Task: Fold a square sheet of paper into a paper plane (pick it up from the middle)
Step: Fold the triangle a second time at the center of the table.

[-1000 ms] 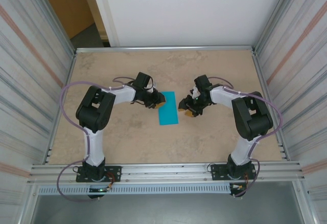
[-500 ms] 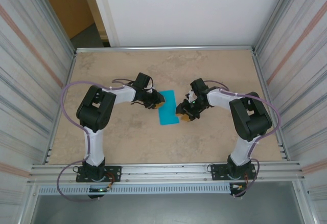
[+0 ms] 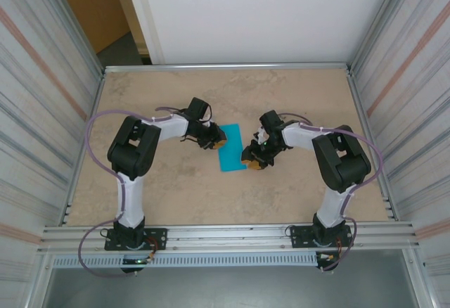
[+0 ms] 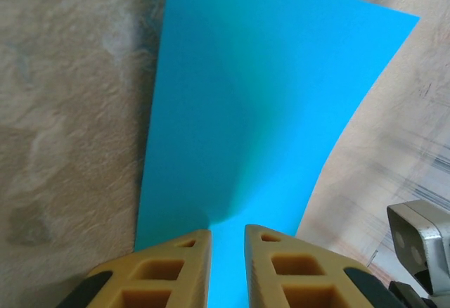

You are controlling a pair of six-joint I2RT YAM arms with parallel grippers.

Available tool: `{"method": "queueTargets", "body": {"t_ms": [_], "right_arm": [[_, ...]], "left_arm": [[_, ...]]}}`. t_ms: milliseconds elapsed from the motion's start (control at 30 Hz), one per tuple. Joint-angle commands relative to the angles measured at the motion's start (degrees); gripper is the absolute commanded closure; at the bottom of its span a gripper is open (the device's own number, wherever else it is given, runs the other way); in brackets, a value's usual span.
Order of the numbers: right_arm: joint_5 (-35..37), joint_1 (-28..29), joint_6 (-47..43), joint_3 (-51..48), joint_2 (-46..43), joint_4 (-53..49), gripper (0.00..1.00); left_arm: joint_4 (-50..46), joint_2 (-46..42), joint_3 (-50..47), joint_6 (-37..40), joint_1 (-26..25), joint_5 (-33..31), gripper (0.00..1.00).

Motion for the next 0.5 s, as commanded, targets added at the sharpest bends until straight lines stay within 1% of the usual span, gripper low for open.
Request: {"method": "queueTargets", "body": {"t_ms": [0,333,467], "right_arm": [[0.43,0.52,-1.86,-0.62,0.97,-1.49,0.64],[0.09,0.83,-2.75,-0.08,2.65,-1.65,0.65],[-0.26,0.87,-2.92,0.21,2.90,-1.45,0.68]], "left_arm": [[-7.03,4.17,-0.94,-0.30,-0.19,-4.33,0.80],[-7.04,4.79,-0.55,-0.28,-0.24,-3.98,0.82],[-6.76,4.88,-0.63,-0.14,-0.22,-3.66,0.82]]}}
